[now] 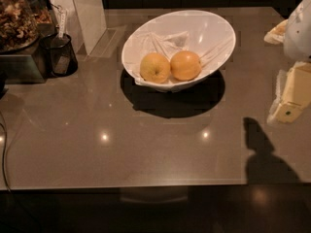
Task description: Pick orange from white bowl
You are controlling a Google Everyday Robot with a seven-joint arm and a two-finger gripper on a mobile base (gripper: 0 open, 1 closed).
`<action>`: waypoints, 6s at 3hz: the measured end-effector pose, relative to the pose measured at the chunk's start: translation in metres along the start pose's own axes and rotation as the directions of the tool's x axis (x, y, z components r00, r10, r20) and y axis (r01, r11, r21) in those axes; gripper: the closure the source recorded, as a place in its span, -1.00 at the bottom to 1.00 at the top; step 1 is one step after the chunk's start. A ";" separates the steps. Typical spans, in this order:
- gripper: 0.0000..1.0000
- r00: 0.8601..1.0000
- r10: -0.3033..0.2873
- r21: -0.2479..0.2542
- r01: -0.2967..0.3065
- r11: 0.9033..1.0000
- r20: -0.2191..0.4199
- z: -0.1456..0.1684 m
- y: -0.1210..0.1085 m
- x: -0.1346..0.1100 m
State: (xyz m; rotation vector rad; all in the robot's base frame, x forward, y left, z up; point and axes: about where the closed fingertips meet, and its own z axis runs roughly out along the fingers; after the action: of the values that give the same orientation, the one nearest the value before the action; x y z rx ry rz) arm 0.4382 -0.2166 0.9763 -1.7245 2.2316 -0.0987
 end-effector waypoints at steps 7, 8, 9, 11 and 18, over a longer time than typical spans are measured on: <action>-1.00 0.938 -0.213 -0.055 0.236 0.970 0.273 0.037 -0.068 -0.130; -1.00 0.936 -0.216 -0.052 0.239 0.970 0.277 0.038 -0.069 -0.133; -0.61 0.936 -0.216 -0.052 0.239 0.970 0.277 0.038 -0.070 -0.134; -0.54 0.921 -0.252 -0.060 0.281 0.958 0.296 0.054 -0.088 -0.155; -0.60 0.921 -0.366 -0.223 0.388 0.894 0.135 0.182 -0.135 -0.162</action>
Offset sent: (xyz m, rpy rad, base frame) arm 0.0197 0.0205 0.0108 0.0525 0.0010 0.0869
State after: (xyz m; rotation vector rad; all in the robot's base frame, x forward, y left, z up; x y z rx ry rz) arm 0.6526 -0.0731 0.8711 -2.2331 1.8801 0.1741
